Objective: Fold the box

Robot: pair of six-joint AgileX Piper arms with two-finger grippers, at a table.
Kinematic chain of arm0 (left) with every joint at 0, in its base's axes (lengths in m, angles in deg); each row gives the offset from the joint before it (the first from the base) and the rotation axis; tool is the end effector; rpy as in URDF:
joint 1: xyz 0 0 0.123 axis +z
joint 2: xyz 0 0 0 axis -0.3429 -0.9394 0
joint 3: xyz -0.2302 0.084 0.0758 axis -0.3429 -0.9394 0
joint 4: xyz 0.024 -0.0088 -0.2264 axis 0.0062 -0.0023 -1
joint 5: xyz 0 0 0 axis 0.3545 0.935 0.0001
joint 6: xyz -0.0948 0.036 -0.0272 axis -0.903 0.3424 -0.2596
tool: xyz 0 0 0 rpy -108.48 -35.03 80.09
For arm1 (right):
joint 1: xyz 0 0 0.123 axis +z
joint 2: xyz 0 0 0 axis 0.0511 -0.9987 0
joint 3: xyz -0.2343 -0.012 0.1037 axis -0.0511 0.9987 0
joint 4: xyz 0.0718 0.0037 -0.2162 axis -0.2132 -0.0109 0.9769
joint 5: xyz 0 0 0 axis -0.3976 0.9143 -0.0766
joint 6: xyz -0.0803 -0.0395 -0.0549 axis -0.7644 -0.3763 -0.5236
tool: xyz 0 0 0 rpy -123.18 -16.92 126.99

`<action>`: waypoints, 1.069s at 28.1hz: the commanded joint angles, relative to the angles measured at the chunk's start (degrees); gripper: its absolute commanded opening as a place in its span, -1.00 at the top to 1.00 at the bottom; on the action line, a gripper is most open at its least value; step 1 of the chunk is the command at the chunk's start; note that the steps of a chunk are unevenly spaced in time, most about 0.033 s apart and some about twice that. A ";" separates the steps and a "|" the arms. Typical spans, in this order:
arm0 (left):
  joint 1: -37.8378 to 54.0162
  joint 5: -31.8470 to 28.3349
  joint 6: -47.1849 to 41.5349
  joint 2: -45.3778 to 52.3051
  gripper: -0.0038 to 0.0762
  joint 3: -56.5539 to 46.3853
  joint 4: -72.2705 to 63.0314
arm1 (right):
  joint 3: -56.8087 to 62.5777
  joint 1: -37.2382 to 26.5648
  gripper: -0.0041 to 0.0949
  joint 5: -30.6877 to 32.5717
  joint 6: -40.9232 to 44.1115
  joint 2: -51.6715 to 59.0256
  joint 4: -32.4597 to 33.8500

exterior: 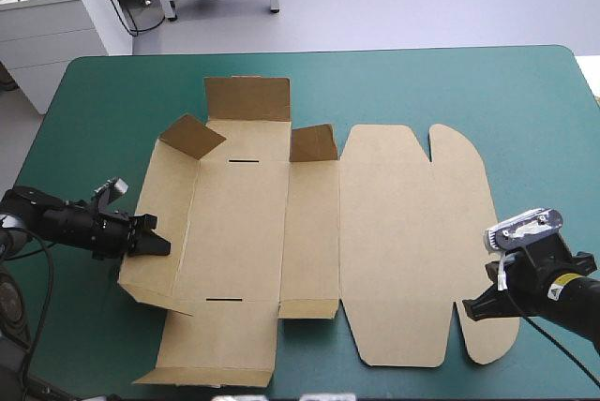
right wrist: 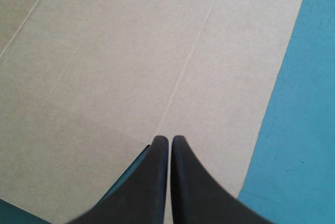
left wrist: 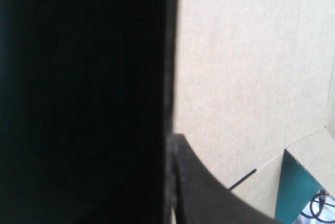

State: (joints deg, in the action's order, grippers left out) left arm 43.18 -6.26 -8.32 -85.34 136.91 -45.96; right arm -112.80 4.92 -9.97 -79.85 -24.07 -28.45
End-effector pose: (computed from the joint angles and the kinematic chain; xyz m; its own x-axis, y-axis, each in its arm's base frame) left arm 0.2442 0.0285 0.1752 -0.9887 -0.0731 -0.1308 0.0322 0.7488 -0.6620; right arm 0.1121 0.0273 0.3021 -0.6882 -0.2904 -0.6648 -0.3498 0.9357 -0.0466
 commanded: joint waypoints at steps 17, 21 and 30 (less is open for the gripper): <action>-23.95 5.13 -7.63 4.11 0.92 35.31 23.25 | -6.09 -0.29 0.92 -2.61 -0.50 0.21 1.78; -28.96 4.82 -7.63 1.90 0.92 45.00 28.94 | -7.25 -0.29 0.92 -2.48 -0.50 0.21 2.04; -44.55 -3.16 -6.01 -5.05 0.92 58.48 53.57 | -7.25 -0.29 0.92 -2.96 -0.34 0.21 2.04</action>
State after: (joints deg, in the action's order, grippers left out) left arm 2.01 -4.42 -15.05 -91.73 193.04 3.11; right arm -118.03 4.92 -9.74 -79.85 -24.03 -26.34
